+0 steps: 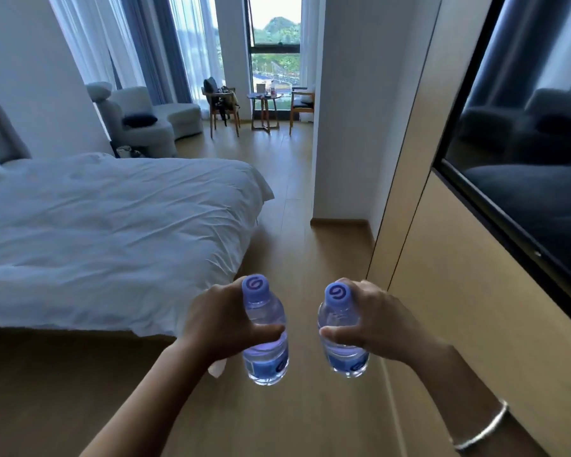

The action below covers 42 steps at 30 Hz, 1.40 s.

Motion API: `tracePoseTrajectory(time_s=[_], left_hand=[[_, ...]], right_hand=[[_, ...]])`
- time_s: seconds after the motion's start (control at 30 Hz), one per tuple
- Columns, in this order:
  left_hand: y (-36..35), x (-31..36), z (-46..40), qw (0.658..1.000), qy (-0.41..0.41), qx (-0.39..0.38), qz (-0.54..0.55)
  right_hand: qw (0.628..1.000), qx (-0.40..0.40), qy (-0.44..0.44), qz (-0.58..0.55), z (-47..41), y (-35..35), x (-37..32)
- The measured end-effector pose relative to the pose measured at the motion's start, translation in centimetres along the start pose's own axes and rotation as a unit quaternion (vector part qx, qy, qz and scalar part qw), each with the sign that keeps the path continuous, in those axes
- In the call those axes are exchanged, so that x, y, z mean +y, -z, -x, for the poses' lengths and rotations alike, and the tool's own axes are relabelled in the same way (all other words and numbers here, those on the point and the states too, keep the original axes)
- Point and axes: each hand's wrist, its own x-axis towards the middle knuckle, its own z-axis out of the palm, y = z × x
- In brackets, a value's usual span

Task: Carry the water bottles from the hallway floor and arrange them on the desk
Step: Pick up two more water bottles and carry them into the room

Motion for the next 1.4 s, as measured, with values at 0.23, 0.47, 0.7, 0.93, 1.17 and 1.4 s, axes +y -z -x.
tracePoseTrajectory(time_s=[0.23,0.47,0.7,0.93,1.17,1.4], left_hand=[[-1.5,-3.0,-9.5,0.999,0.042,0.004,-0.03],[-2.9,-8.3,-22.4,0.999,0.014,0.01,-0.034],[-2.5,-13.7,-36.1,0.999,-0.034,-0.029,-0.015],[-3.6,-17.4,-46.7,0.997,-0.074,-0.02,0.018],[-5.4,-18.9,-57.4,0.996,-0.092,-0.008,0.02],[-8.0,-19.5,-70.9,0.996,-0.093,-0.011,0.012]], right_hand=[[0.998,-0.04,0.028,-0.041,-11.7,-1.2,3.2],[0.996,-0.043,0.02,-0.081,-24.9,-2.5,5.9],[0.998,0.001,-0.015,-0.062,-37.9,-3.6,8.4],[0.997,0.014,-0.039,-0.072,-47.7,-4.3,10.6],[0.996,0.001,-0.03,-0.083,-57.6,-5.0,14.7],[0.994,-0.006,-0.011,-0.105,-70.1,-3.7,21.4]])
